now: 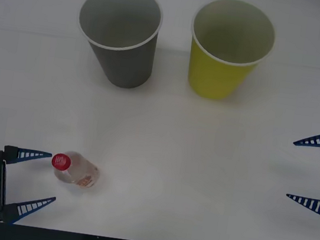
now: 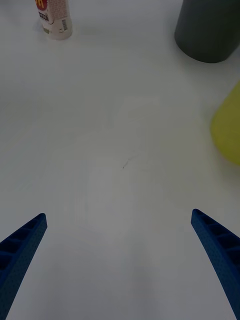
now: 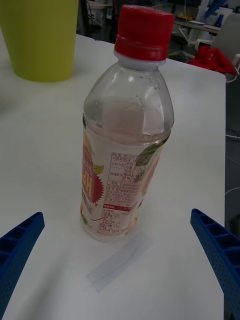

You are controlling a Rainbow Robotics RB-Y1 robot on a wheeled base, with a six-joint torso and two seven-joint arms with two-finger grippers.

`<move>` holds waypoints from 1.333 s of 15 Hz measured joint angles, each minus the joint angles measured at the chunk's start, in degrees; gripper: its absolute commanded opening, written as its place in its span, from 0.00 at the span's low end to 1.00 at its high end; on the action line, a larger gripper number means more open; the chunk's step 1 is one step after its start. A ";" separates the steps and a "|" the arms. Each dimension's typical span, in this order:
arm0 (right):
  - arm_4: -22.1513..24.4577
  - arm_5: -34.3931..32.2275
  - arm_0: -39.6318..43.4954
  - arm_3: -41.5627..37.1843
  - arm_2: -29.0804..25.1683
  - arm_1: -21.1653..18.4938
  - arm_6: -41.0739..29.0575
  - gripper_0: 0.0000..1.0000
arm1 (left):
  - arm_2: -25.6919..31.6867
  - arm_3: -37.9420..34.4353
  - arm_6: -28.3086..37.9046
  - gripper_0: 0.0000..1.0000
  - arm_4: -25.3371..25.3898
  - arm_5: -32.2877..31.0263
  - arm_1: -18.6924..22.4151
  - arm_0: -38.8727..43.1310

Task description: Put the can into the green bin and the plastic bottle into the gray bin

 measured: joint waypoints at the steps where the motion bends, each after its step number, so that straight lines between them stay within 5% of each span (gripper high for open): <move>1: 0.00 0.00 0.00 0.00 0.00 0.00 0.00 1.00 | -0.74 0.00 -0.23 1.00 0.08 0.99 -0.49 -0.26; 15: 0.00 0.00 0.00 0.00 0.00 0.00 0.00 1.00 | -9.18 0.44 -2.26 1.00 0.93 8.29 -5.82 -4.68; 16: 0.00 0.00 0.00 0.00 0.00 0.00 0.00 1.00 | -9.19 0.43 -2.27 0.86 0.93 8.30 -5.83 -4.69; 17: 0.00 0.00 0.00 0.00 0.00 0.00 0.00 1.00 | -9.19 0.38 -2.30 0.00 0.93 8.30 -5.83 -4.69; 20: 0.00 0.00 0.00 0.00 0.00 0.00 0.00 1.00 | -9.53 0.37 -2.71 0.00 0.87 8.30 -5.83 -4.83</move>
